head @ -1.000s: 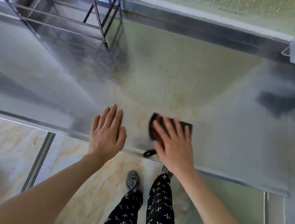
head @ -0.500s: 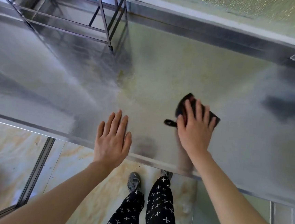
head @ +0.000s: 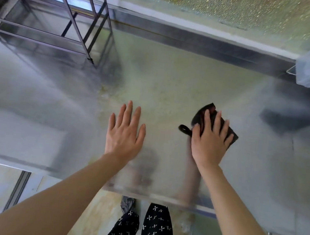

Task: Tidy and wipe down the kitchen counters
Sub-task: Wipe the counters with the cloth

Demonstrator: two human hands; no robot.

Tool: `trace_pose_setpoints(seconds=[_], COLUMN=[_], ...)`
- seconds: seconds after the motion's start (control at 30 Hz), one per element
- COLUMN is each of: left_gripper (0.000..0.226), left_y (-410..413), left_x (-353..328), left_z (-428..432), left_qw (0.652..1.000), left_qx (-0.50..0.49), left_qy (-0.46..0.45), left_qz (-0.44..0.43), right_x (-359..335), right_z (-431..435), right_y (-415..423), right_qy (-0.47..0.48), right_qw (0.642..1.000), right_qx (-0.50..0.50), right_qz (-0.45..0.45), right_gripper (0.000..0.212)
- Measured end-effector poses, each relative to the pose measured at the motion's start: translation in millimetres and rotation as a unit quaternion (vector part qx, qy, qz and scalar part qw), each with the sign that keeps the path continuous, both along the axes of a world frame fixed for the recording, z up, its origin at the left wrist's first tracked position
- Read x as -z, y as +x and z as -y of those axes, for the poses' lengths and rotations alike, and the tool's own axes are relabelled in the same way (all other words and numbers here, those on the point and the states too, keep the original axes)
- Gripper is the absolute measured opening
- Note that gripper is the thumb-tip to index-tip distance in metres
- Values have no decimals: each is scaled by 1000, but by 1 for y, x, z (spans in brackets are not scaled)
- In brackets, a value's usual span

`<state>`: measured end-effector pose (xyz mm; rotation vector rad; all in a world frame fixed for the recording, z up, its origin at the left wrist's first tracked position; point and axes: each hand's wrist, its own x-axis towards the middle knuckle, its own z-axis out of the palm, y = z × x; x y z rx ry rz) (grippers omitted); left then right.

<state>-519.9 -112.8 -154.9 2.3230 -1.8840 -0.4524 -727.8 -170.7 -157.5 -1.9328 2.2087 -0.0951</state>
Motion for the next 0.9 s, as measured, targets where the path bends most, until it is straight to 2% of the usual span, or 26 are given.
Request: trace_pose_setpoints(seconds=[0.03, 0.1, 0.13, 0.2, 0.23, 0.27, 0.3, 0.33, 0.4, 0.47, 0.5, 0.57, 0.6, 0.67, 0.73, 0.8, 0.9], left_gripper=[59, 59, 59, 60, 60, 60, 60, 60, 61, 61, 61, 61, 60, 60, 60, 61, 60], left_y=[1, 0, -1, -1, -1, -1, -1, -2, -1, -1, -1, -1, -1, -2, -2, -1, -1], left_x=[3, 6, 7, 6, 5, 4, 4, 3, 2, 2, 2, 2, 2, 2, 2, 2, 2], left_z=[2, 4, 4, 4, 4, 4, 5, 5, 4, 4, 5, 6, 6, 6, 6, 7, 7], left_qw=[1000, 1000, 1000, 1000, 1000, 1000, 1000, 1000, 999, 999, 999, 998, 998, 997, 997, 996, 995], left_qx=[0, 1, -1, -4, -4, -3, -4, -6, -13, -16, -16, -17, -19, -21, -19, -15, -15], left_qy=[5, 13, 14, 17, 19, 21, 22, 22, 24, 32, 35, 42, 45, 46, 47, 48, 46], left_qz=[8, 18, 20, 24, 25, 23, 21, 21, 27, 34, 37, 45, 50, 57, 62, 72, 82], right_x=[0, 0, 2, 2, 0, -1, 0, 0, -2, -1, 0, 0, 2, 4, 4, 4, 1], right_z=[1, -7, -12, -16, -7, 4, 18, 33, 62, 79, 80, 69, 60, 43, 53, 82, 137], right_y=[5, 16, 16, 4, -7, -19, -30, -37, -39, -18, -2, 30, 42, 51, 40, 21, 4], right_qy=[-7, -37, -38, -16, -4, 1, 2, 3, 5, -1, -6, -38, -50, -46, -33, -41, -14], right_qw=[1000, 994, 980, 925, 899, 890, 900, 925, 979, 996, 997, 983, 965, 906, 864, 877, 952], right_qx=[8, -99, -191, -377, -436, -455, -434, -377, -201, -84, -81, -177, -257, -420, -502, -478, -305], right_qz=[-2, -21, -29, -36, -38, -43, -49, -48, -19, -2, 1, 13, 17, 26, 22, 2, -15], right_gripper=[54, 55, 56, 58, 58, 58, 58, 58, 56, 54, 54, 53, 53, 54, 56, 56, 54])
